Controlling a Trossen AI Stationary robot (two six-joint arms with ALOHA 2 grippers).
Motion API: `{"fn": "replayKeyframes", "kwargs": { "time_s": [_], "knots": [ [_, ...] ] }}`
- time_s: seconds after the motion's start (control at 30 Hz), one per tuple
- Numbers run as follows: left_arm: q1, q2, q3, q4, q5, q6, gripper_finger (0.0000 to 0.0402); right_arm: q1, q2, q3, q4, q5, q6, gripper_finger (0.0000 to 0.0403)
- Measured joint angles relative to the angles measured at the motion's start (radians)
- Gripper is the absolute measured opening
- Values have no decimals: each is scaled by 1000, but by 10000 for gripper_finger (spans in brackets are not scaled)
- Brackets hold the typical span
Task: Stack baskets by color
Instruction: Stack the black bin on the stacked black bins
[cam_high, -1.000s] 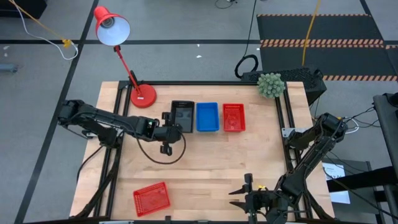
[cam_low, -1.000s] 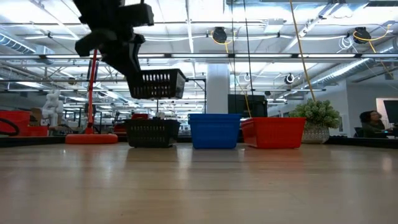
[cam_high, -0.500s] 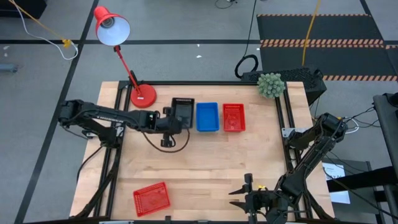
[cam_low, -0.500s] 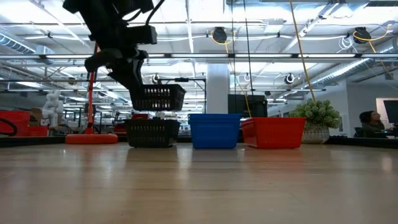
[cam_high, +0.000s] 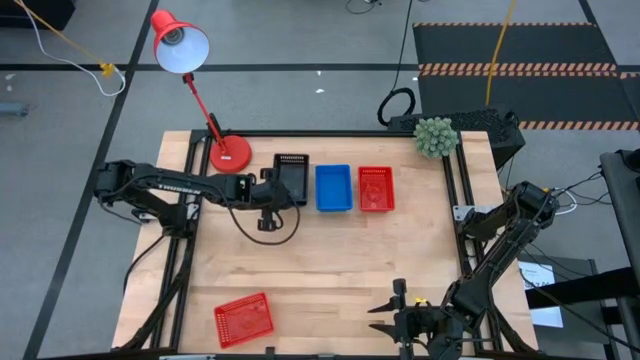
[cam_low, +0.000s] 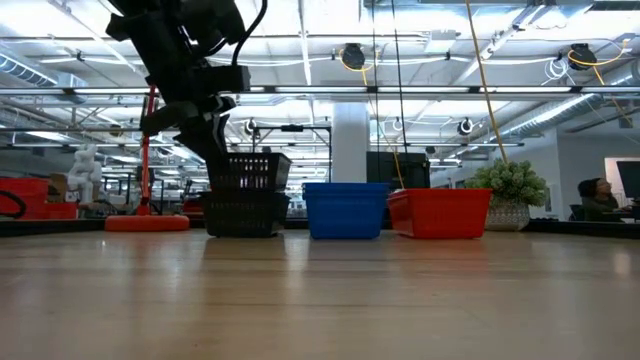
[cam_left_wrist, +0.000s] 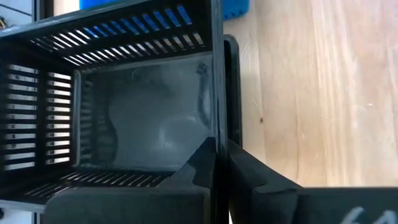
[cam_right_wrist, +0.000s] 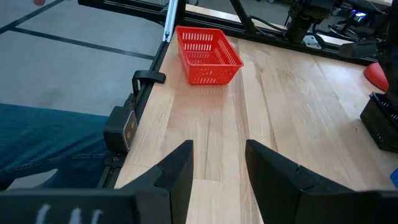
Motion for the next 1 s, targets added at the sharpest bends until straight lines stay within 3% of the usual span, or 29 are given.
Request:
{"fn": "replayKeyframes", "kwargs": {
  "time_s": [0.33,0.8,1.0],
  "knots": [
    [1,0,-5,3,-1,-7,19,0,0,0,0,0,0,138],
    [18,0,-5,34,-6,-38,148,0,0,0,0,0,0,138],
    [-8,-14,0,36,-5,-144,171,0,0,0,0,0,-3,138]
  ]
}}
